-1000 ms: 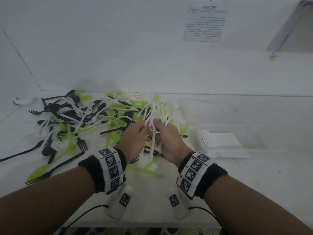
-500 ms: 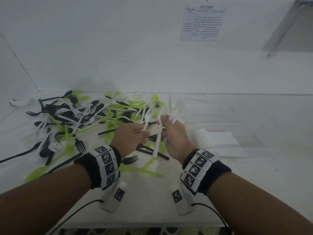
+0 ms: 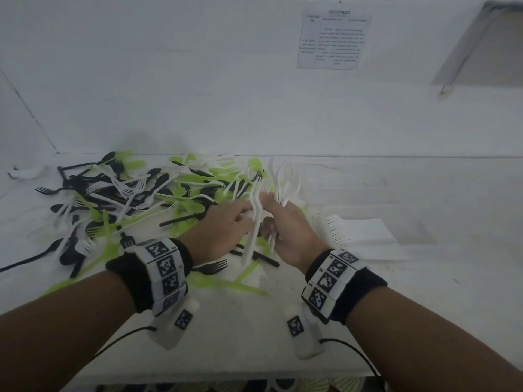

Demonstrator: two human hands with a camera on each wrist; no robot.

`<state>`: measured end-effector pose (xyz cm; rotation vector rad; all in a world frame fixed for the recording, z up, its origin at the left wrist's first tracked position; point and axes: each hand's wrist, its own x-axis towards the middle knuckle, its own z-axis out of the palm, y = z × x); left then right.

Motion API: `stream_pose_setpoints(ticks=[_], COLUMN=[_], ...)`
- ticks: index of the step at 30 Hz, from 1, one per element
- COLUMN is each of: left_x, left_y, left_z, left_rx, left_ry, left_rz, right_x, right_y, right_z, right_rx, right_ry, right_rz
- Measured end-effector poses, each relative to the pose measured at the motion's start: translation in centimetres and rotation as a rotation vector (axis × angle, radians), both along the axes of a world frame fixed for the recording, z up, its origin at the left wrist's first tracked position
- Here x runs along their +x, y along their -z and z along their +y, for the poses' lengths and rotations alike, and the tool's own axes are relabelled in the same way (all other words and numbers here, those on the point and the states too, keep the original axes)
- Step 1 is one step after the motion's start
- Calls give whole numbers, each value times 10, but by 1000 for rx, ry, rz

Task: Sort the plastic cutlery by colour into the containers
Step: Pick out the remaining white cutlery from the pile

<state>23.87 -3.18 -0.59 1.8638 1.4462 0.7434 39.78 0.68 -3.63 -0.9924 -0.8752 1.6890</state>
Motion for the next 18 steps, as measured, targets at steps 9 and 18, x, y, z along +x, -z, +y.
stream_pose_setpoints(ticks=[9, 18], left_x=[20, 6], left_y=[-23, 1], left_z=[-2, 13], left_rx=[-219, -150], left_ry=[1, -382], left_rz=[-448, -655], right_x=[-7, 8], right_y=[-6, -3], right_z=[-9, -8], right_rx=[47, -38], right_ry=[-109, -20], right_rz=[50, -158])
